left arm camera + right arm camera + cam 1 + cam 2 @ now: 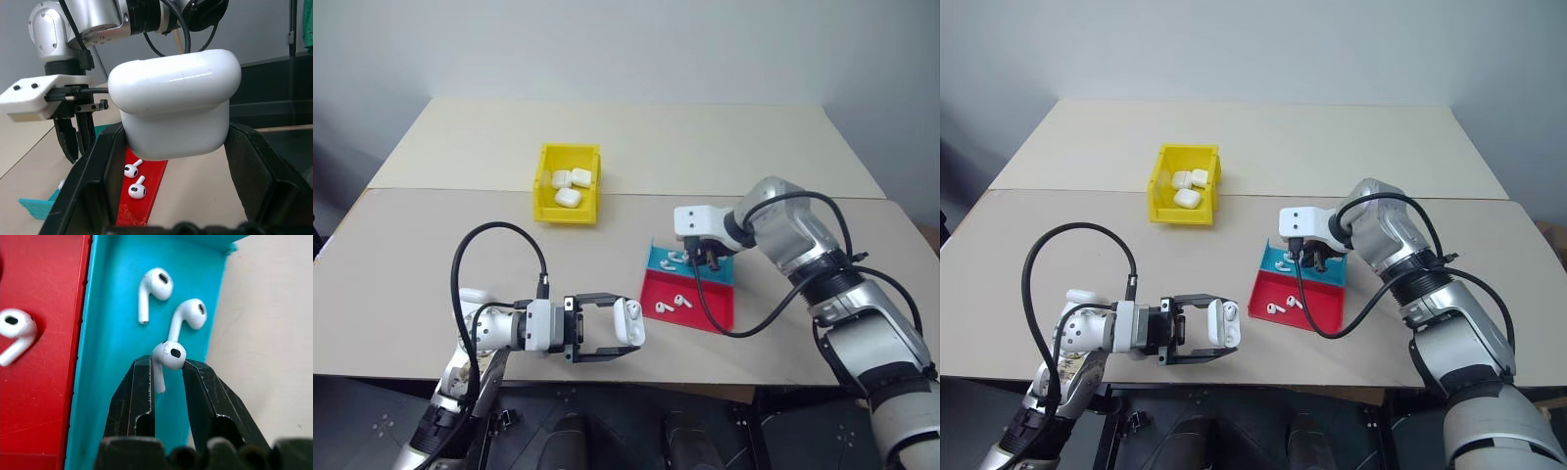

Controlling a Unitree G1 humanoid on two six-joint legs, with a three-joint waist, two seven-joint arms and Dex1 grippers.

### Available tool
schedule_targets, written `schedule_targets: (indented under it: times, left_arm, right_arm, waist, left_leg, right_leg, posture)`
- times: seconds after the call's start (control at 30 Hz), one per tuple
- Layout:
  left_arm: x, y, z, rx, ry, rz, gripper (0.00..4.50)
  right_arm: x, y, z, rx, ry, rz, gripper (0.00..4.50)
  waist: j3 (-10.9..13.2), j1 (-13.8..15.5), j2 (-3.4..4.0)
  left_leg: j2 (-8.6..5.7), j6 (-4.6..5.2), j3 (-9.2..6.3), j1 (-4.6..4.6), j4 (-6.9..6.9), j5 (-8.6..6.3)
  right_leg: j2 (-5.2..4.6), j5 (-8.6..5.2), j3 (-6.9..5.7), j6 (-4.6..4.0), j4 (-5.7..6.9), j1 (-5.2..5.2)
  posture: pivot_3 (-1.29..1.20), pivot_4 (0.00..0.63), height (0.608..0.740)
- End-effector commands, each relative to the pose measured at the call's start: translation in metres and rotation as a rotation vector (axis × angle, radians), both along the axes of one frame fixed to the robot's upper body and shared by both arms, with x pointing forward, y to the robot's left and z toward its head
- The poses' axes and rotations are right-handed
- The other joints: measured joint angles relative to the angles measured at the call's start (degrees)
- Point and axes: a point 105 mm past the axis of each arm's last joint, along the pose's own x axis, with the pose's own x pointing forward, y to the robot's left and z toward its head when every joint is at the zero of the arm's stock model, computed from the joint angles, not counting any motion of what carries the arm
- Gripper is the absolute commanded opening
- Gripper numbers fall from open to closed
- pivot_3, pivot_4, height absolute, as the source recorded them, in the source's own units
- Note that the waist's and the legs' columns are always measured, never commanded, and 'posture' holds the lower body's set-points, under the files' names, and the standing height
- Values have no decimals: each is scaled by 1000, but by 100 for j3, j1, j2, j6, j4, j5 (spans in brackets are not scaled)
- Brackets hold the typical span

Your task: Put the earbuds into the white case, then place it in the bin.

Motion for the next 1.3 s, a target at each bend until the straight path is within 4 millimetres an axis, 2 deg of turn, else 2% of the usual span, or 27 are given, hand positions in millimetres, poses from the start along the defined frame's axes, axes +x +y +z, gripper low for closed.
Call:
schedule_targets:
  times: [0.03,0.17,0.3,0.43,0.57,0.7,0.93,1.3]
  left_arm:
    - [-1,-2,7,-16,-36,-13,2762]
    - [5,-2,11,-35,-37,0,2762]
    - [14,-2,32,-129,-10,19,2762]
    - [20,-6,57,-208,7,-10,2762]
    - [30,-16,71,-242,3,-37,2762]
    - [38,-24,81,-248,3,-76,2762]
    - [41,-36,88,-266,-6,-170,2762]
    - [41,-42,91,-261,-22,-205,2762]
  right_arm:
    - [-2,-3,20,92,-33,-25,874]
    - [-8,-2,56,354,-47,-75,874]
    - [-24,-11,100,629,-94,-83,874]
    - [-67,-22,142,867,-176,48,874]
    - [-111,-21,164,1057,-223,189,874]
    - [-143,-12,166,1159,-214,274,874]
    - [-171,8,149,1276,-155,362,874]
    - [-163,31,125,1227,-70,340,874]
  waist:
    - [0,2,0]
    - [0,11,0]
    - [0,35,0]
    - [1,71,-1]
    - [0,51,-1]
    - [0,-8,-1]
    - [-1,10,-2]
    - [0,11,-2]
  left_leg:
    - [0,0,0,0,0,0]
    - [0,0,-1,0,0,0]
    - [0,0,-3,-2,0,0]
    - [0,0,-10,-10,0,0]
    - [-2,0,-9,-5,0,0]
    - [-1,0,-11,6,0,0]
    - [-3,1,-11,6,0,0]
    - [-3,1,-13,4,0,0]
  right_leg:
    - [0,0,0,0,0,0]
    - [0,0,0,0,0,0]
    - [0,0,-1,0,-1,1]
    - [-1,0,-10,1,-7,3]
    - [-1,1,-8,3,-7,9]
    - [2,1,-5,3,-4,16]
    - [2,0,-4,3,-8,22]
    - [2,1,-4,4,-14,21]
  posture:
    - [0,150,740]
    - [0,150,740]
    - [0,150,740]
    - [0,150,740]
    - [0,150,740]
    - [0,150,740]
    - [0,150,740]
    - [0,150,740]
